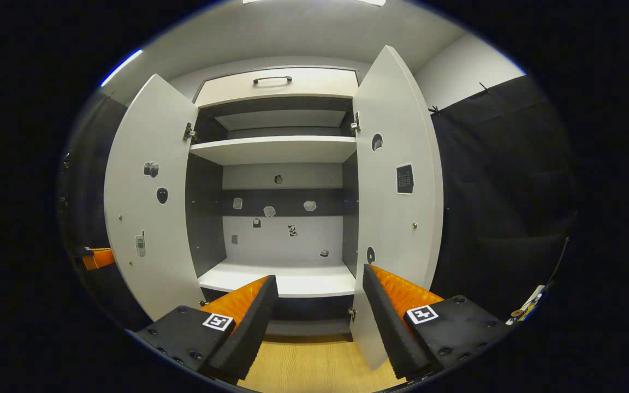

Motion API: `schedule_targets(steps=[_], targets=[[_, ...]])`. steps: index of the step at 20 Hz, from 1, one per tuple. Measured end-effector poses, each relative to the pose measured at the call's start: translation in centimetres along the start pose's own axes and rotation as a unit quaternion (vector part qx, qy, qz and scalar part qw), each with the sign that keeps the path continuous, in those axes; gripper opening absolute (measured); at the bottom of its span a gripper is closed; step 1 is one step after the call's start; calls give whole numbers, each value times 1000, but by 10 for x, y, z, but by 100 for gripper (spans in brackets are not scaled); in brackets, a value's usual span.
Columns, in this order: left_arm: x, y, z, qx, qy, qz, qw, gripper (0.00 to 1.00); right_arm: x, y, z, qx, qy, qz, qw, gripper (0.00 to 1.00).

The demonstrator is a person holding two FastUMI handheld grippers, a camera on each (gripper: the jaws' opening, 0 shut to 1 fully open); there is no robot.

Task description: Open the right door of the double-door shoe cabinet with the right hand, and open the left door with the left hand.

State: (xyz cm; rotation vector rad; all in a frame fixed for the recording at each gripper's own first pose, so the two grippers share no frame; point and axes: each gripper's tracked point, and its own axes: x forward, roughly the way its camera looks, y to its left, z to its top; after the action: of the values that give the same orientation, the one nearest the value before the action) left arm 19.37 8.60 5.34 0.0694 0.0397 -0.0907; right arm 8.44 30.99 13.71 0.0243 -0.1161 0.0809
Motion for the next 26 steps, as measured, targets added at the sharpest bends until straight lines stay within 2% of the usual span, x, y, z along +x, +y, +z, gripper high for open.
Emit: schedule_targets(steps=[2,7,9,10,11,14,18,19,20,21,24,26], targets=[[-4,-9,1,-8,1,-16,1000,0,-2,-5,-1,-2,2,-1,1000,99],[-7,-10,6,9,-9,-14,1000,1,-8,-10,1,-6,0,-1,1000,100],[-7,-11,11,13,-18,-16,1000,5,-11,-13,3,-10,-4,-1,1000,100],[-6,-13,11,13,-22,-16,1000,14,-13,-14,3,-12,-4,-1,1000,100],[-6,-14,13,10,-26,-17,999,10,-14,-15,4,-13,-3,-1,1000,100],[-5,-21,15,-2,-33,-19,999,29,-20,-22,6,-10,-5,-2,1000,99],[-7,-28,15,-7,-31,-26,999,45,-25,-31,12,-15,-11,-8,1000,99],[-6,-30,16,-6,-34,-30,999,43,-26,-34,14,-15,-13,-10,1000,99],[-6,-31,17,-5,-36,-34,999,51,-27,-36,14,-15,-14,-12,1000,99],[-5,-33,17,-5,-37,-37,999,54,-28,-37,14,-14,-14,-13,1000,99],[-5,-37,17,-9,-39,-43,998,73,-31,-39,15,-14,-17,-14,1000,99],[-5,-39,18,-13,-40,-44,998,80,-30,-39,14,-14,-16,-16,1000,98]])
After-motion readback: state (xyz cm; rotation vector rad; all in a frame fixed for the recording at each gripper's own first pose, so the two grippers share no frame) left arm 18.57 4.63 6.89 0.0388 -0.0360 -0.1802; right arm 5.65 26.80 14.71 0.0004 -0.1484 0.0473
